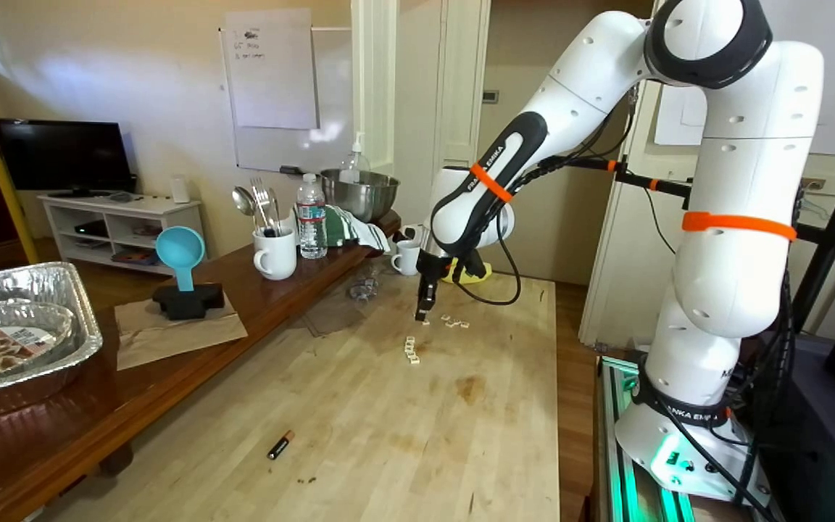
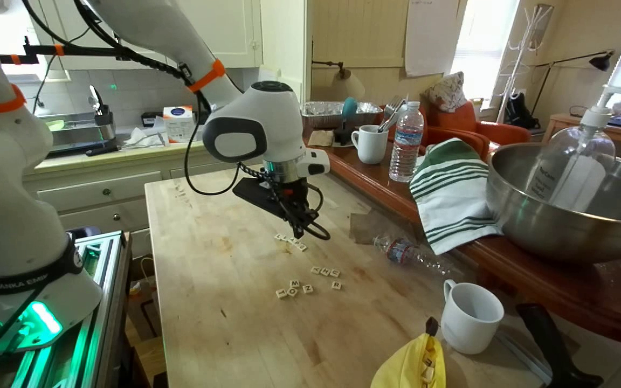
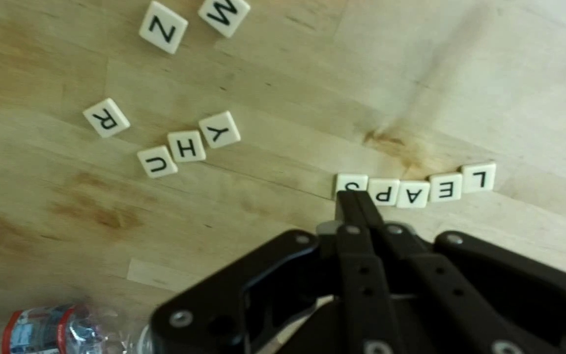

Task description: Add a new tile to the end of the word

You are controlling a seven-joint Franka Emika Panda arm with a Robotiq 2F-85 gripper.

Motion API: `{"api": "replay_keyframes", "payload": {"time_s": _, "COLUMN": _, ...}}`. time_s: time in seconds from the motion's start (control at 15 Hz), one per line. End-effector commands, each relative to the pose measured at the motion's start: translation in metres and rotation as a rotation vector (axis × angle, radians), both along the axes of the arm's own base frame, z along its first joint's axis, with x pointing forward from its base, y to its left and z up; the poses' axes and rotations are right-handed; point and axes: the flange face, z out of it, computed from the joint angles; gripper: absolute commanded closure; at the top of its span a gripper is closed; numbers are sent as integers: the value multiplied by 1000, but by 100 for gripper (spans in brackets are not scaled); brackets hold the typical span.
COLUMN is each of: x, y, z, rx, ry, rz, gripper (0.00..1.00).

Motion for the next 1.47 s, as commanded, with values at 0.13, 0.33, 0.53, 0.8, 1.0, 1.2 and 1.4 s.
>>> {"api": "replay_keyframes", "payload": {"time_s": 0.13, "x": 7, "y": 31, "z": -7, "rx": 35, "ry": 10, "rz": 22, "gripper": 100}}
{"api": "replay_keyframes", "payload": {"time_s": 0.33, "x": 7, "y": 39, "z": -11, "rx": 36, "ry": 18, "rz": 18, "gripper": 68}}
{"api": "replay_keyframes", "payload": {"time_s": 0.53, "x": 5, "y": 43, "z": -12, "rx": 32, "ry": 20, "rz": 21, "gripper": 45}}
{"api": "replay_keyframes", "payload": {"time_s": 0.8, "x": 3, "y": 44, "z": -8, "rx": 30, "ry": 22, "rz": 16, "gripper": 16}}
{"api": "replay_keyframes", "payload": {"time_s": 1.0, "x": 1, "y": 45, "z": -6, "rx": 30, "ry": 22, "rz": 14, "gripper": 0}}
{"api": "replay_keyframes", "payload": {"time_s": 1.2, "x": 0, "y": 47, "z": -4, "rx": 30, "ry": 19, "rz": 15, "gripper": 0}}
{"api": "replay_keyframes", "payload": {"time_s": 1.4, "x": -1, "y": 50, "z": -2, "rx": 28, "ry": 18, "rz": 15, "gripper": 0}}
